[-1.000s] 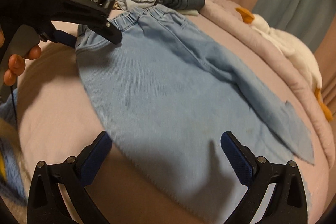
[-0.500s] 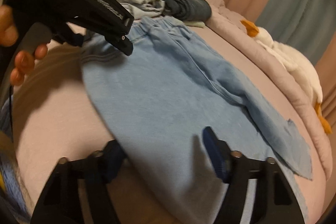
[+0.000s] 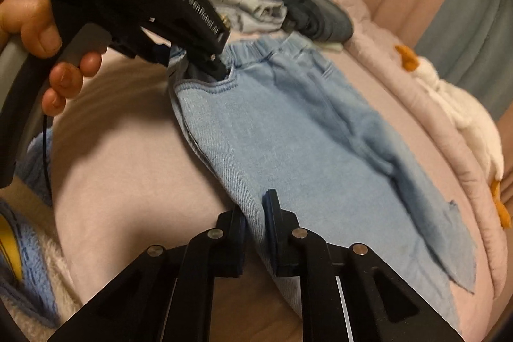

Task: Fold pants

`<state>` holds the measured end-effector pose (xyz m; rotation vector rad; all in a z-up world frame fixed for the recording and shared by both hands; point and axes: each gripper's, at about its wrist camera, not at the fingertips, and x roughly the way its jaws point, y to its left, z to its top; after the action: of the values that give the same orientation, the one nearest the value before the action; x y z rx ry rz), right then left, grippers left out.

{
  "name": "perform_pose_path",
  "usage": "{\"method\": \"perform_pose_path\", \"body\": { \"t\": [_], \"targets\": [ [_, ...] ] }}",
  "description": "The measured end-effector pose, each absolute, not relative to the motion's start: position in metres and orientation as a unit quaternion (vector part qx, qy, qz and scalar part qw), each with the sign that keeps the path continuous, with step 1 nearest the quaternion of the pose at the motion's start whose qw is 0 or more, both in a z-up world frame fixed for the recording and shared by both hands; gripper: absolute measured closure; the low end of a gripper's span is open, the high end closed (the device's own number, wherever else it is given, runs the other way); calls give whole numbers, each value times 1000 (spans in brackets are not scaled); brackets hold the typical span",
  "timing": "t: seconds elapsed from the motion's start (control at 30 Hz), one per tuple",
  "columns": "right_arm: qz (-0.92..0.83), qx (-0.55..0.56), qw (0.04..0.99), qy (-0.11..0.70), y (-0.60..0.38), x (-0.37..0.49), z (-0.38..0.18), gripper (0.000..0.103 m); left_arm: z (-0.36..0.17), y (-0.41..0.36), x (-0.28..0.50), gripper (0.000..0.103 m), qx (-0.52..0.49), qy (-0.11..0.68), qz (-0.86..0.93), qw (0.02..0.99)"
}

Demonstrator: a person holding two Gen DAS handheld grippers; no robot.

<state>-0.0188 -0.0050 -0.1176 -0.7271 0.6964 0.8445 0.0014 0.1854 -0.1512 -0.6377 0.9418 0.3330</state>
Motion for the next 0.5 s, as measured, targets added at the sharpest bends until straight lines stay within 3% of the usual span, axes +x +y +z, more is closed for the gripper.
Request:
{"method": "perform_pose_path", "body": {
  "t": [0.03,0.13,0.27,0.4,0.5],
  "targets": [
    [390,-330,794,330,-5,-17,-120,90,-147,185,-2,42,-287,446,168,831],
    [389,-303,795,354,-8,-8,-116,86,-136,186,-14,34,-265,439,181,839],
    [402,-270,788,380,-17,-3,-98,77,-121,176,-20,34,-223,430,196,852],
    [409,-199,796,398,-36,6,-78,55,-108,179,-24,30,-196,408,240,859],
    [415,-141,802,406,-50,15,-64,51,-108,198,-33,31,-220,402,265,848]
  ]
}}
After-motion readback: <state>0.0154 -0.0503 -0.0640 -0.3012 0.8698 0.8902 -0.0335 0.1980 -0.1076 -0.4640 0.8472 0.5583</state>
